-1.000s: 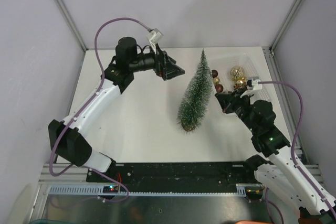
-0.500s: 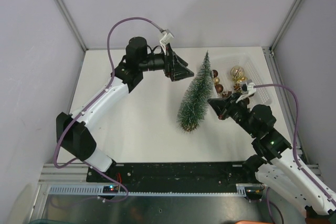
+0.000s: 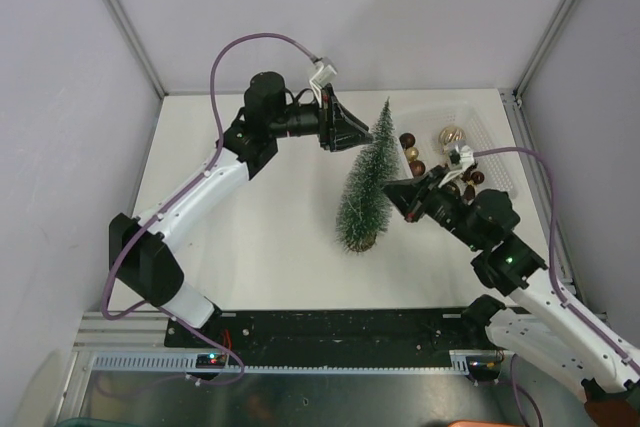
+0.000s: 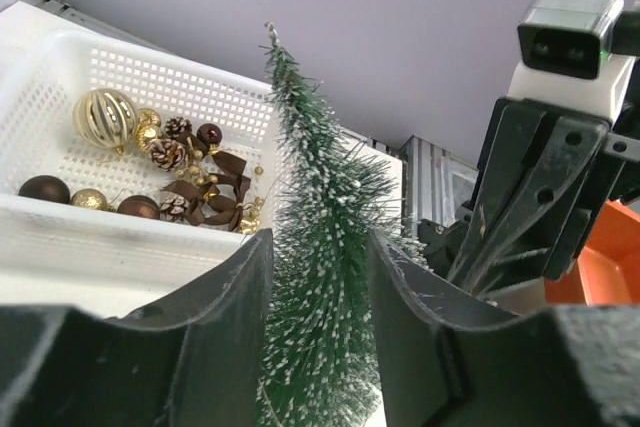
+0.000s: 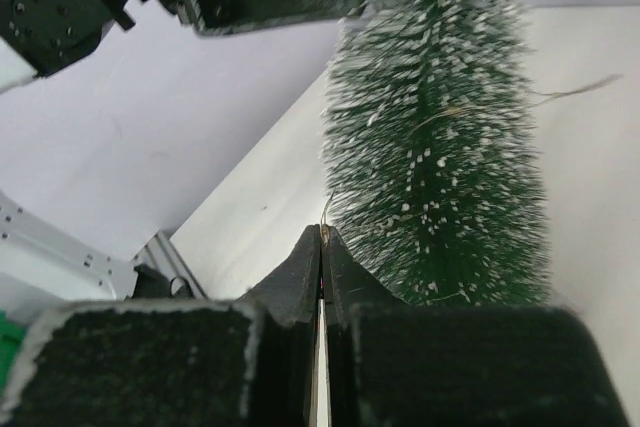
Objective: Decorate the small christmas tree
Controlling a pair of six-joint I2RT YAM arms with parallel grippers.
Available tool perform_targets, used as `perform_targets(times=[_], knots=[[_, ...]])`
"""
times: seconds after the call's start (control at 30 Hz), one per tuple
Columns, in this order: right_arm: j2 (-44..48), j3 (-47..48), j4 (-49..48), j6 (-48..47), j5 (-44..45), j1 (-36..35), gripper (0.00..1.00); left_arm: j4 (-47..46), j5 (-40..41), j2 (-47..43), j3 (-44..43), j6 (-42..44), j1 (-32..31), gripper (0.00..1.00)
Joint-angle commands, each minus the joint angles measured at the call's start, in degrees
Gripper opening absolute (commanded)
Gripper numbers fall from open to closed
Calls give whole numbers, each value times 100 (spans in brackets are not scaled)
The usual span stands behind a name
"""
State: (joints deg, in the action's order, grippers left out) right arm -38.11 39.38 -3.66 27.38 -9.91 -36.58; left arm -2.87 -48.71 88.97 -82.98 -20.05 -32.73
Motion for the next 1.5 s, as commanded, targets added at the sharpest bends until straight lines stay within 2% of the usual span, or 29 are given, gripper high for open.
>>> perform_targets(times=[0.0, 0.07, 0.33, 0.43, 0.6, 0.67, 0.73, 1.0, 1.2, 1.27, 1.4, 1.47], knots=[[-261, 150, -468, -6, -64, -441, 0, -302, -62, -83, -79, 5, -115, 41], [-420, 27, -601, -5, -121, -586, 0, -315, -25, -88, -72, 40, -138, 31], [-910, -252, -952, -8, 82, -1104, 1, -319, -5, -131, 1, 111, -208, 16], [-894, -258, -960, -47, 229, -1144, 14, -319, -41, -177, 76, 113, -227, 16], [-751, -263, -831, -114, 403, -1210, 48, -312, -47, -336, 231, 99, -233, 16], [-691, -261, -779, -159, 436, -1297, 60, -300, -32, -380, 278, 98, -227, 17], [-659, -259, -751, -214, 468, -1409, 67, -286, -11, -426, 303, 107, -228, 17], [-477, -230, -708, -424, 362, -1704, 71, -171, 114, -628, 399, 127, -103, 20], [103, -67, 34, -543, 234, -1718, 75, -108, 223, -913, 601, 100, 303, 30], [280, 23, 430, -537, 299, -1720, 79, -84, 268, -1036, 696, 85, 481, 34], [567, 176, 1048, -430, 164, -1721, 96, -39, 275, -1302, 913, 73, 800, 45], [660, 268, 1367, -366, 123, -1728, 99, 10, 257, -1424, 1018, 83, 890, 48]])
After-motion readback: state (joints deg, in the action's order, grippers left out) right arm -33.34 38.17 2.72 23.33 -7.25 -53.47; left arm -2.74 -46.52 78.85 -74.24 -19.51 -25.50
